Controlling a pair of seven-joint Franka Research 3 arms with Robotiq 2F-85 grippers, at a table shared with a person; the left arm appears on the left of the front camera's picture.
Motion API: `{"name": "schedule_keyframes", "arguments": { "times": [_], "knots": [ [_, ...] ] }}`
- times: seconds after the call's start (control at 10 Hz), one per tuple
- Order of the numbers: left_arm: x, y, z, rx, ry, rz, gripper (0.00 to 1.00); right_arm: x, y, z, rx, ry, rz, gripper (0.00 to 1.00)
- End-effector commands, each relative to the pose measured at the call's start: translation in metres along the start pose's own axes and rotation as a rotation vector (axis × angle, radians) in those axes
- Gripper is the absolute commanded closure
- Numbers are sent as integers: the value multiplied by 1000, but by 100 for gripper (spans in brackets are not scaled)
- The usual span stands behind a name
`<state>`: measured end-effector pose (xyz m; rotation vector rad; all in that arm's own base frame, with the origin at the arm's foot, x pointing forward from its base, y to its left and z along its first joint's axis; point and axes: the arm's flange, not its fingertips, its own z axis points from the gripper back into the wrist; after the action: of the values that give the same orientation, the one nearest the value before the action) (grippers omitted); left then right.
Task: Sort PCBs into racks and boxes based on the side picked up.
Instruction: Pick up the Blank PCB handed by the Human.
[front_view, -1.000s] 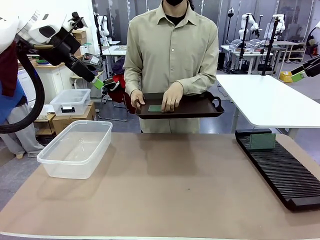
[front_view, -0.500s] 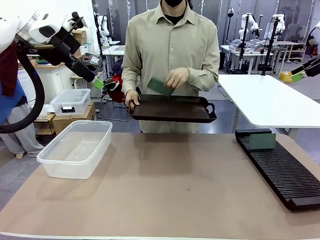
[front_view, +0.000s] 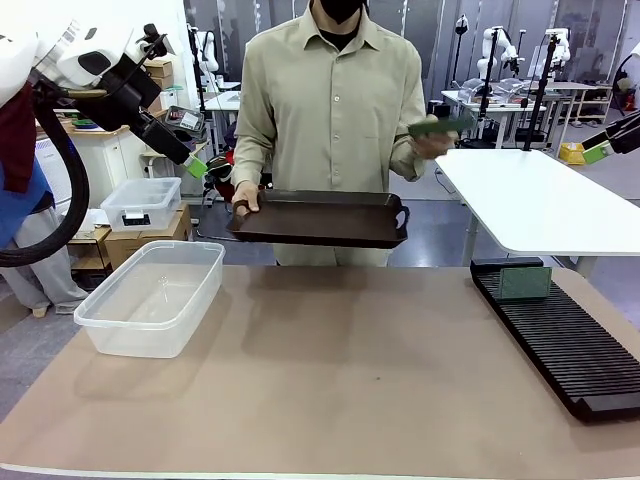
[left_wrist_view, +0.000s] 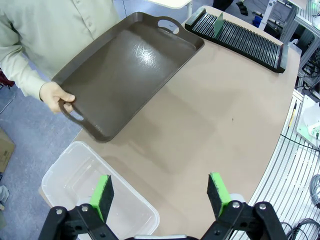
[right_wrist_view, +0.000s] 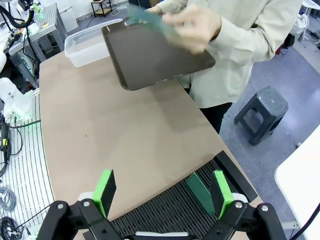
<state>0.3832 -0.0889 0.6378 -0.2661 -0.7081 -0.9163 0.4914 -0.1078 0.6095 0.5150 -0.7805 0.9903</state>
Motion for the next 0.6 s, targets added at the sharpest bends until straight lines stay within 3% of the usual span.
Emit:
{"name": "schedule_keyframes", "arguments": {
  "times": [0.0, 0.5],
  "knots": [
    [-2, 1, -1, -10, 1, 3, 0, 2, -1, -2, -9, 1, 0, 0],
    [-2, 1, -1, -10, 1, 3, 0, 2, -1, -2, -9, 1, 0, 0]
  ]
}}
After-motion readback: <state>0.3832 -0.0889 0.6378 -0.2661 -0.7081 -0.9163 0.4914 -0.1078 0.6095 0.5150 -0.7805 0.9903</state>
